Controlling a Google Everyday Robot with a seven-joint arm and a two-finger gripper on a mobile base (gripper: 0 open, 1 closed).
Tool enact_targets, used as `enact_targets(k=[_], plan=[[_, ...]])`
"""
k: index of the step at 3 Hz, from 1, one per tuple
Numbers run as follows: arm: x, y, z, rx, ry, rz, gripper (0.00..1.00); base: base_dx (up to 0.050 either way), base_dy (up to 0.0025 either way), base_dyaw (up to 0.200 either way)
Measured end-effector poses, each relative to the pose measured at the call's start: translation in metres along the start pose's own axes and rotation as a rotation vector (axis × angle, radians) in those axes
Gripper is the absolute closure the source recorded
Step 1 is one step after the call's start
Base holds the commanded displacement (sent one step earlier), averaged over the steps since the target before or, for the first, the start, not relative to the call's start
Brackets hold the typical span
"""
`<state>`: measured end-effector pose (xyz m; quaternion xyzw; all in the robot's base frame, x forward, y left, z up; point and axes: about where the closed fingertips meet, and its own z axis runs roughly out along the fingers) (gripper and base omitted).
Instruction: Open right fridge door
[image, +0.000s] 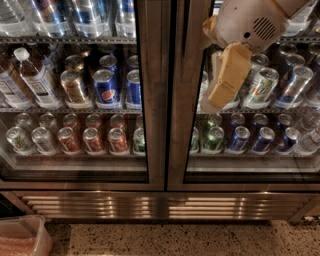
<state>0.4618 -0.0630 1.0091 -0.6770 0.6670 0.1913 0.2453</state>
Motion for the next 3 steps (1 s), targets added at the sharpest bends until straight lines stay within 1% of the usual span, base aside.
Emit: enact_targets(k=[1, 2, 3], plan=[[0.0038, 0.0024, 0.0057, -0.018, -0.014, 0.004, 0.0, 0.0, 0.0, 0.0], [0.0038, 0.0024, 0.0057, -0.018, -0.014, 0.004, 0.0, 0.0, 0.0, 0.0], [0.0038, 0.0023, 0.0057, -0.018, -0.014, 0.004, 0.19, 0.0, 0.0, 0.0]])
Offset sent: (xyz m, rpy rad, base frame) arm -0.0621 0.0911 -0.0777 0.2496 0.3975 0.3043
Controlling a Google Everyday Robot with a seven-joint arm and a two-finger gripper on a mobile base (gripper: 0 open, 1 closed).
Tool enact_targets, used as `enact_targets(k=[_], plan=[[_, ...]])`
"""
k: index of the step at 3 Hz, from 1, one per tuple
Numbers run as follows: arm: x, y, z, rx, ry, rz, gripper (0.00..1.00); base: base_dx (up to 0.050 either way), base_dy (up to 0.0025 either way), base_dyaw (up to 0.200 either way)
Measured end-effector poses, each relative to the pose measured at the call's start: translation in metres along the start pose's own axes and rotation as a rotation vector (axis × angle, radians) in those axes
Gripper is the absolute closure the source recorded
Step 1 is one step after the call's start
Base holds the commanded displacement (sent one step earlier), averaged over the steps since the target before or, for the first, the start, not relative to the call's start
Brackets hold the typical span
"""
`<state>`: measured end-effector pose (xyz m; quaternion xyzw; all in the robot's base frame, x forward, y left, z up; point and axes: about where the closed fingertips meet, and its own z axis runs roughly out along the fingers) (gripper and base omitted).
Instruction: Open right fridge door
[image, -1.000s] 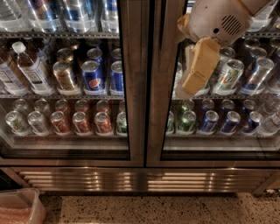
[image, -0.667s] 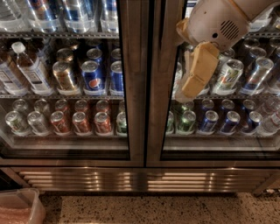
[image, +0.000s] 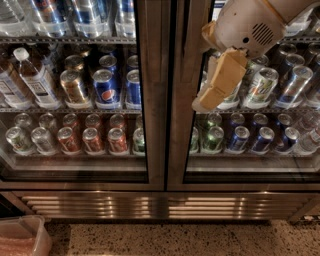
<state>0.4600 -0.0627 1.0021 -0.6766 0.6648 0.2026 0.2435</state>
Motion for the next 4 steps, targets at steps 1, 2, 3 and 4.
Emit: enact_targets(k=[1, 2, 3, 4], plan=[[0.0, 0.0, 0.0, 0.0, 0.0, 0.0, 0.42, 0.0, 0.0, 0.0], [0.0, 0.0, 0.0, 0.0, 0.0, 0.0, 0.65, 0.0, 0.0, 0.0], [0.0, 0.0, 0.0, 0.0, 0.0, 0.0, 0.88, 0.0, 0.0, 0.0], [0.0, 0.0, 0.0, 0.0, 0.0, 0.0, 1.0, 0.0, 0.0, 0.0]])
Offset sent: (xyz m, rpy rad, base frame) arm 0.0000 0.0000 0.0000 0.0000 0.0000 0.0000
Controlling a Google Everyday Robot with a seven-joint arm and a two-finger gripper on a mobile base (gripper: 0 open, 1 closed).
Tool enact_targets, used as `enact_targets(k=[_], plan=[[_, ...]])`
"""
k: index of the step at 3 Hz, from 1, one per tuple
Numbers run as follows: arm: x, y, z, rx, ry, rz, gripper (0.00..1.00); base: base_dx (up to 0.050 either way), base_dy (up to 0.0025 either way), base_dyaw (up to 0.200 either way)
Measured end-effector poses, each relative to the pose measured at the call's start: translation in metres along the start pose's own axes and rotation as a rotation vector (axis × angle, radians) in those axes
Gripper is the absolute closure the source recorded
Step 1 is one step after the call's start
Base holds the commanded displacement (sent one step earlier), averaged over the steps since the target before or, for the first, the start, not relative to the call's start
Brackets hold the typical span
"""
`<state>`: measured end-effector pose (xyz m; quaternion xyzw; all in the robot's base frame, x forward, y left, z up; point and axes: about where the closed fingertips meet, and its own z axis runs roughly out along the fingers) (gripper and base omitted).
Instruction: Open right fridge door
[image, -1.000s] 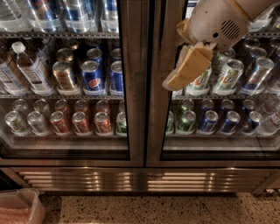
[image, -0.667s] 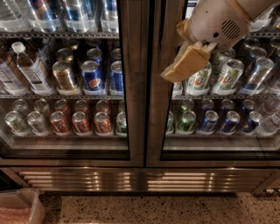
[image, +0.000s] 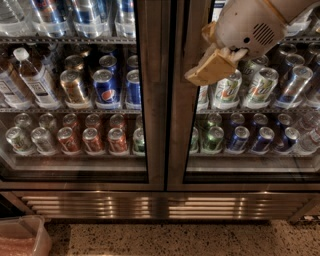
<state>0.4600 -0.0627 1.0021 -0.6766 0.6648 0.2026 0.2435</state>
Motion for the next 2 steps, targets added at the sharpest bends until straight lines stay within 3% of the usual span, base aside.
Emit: enact_targets(k=[2], plan=[[-0.0003, -0.0045, -0.0054, 0.0, 0.0, 0.0, 1.0, 0.0, 0.0, 0.0]])
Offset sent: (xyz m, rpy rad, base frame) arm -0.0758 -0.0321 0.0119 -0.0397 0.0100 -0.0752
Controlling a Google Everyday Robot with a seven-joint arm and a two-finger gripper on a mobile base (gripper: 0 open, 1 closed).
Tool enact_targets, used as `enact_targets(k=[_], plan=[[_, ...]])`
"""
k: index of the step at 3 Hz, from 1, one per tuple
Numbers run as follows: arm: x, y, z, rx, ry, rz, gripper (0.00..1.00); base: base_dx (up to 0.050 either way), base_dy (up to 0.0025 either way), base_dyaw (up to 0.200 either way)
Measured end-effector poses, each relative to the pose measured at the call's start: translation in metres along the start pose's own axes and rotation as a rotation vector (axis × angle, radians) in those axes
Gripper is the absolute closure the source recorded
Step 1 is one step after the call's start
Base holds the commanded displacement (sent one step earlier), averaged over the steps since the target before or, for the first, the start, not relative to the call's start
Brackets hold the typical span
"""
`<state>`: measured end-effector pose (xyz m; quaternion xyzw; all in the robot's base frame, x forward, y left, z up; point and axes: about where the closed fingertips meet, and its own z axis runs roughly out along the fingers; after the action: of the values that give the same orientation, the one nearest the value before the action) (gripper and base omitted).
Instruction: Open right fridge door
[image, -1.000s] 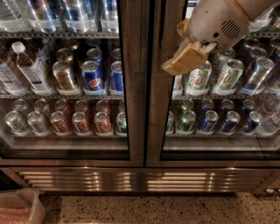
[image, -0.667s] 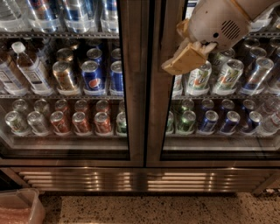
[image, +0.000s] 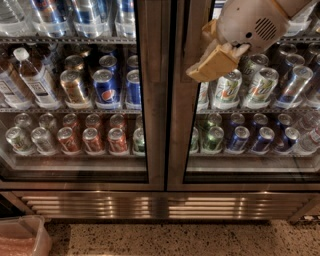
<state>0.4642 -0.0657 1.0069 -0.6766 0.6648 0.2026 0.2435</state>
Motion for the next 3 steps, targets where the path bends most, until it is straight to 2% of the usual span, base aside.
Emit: enact_targets(k=[3], plan=[[-0.0007, -0.0089, -0.0054, 0.0, 0.0, 0.0, 1.0, 0.0, 0.0, 0.0]])
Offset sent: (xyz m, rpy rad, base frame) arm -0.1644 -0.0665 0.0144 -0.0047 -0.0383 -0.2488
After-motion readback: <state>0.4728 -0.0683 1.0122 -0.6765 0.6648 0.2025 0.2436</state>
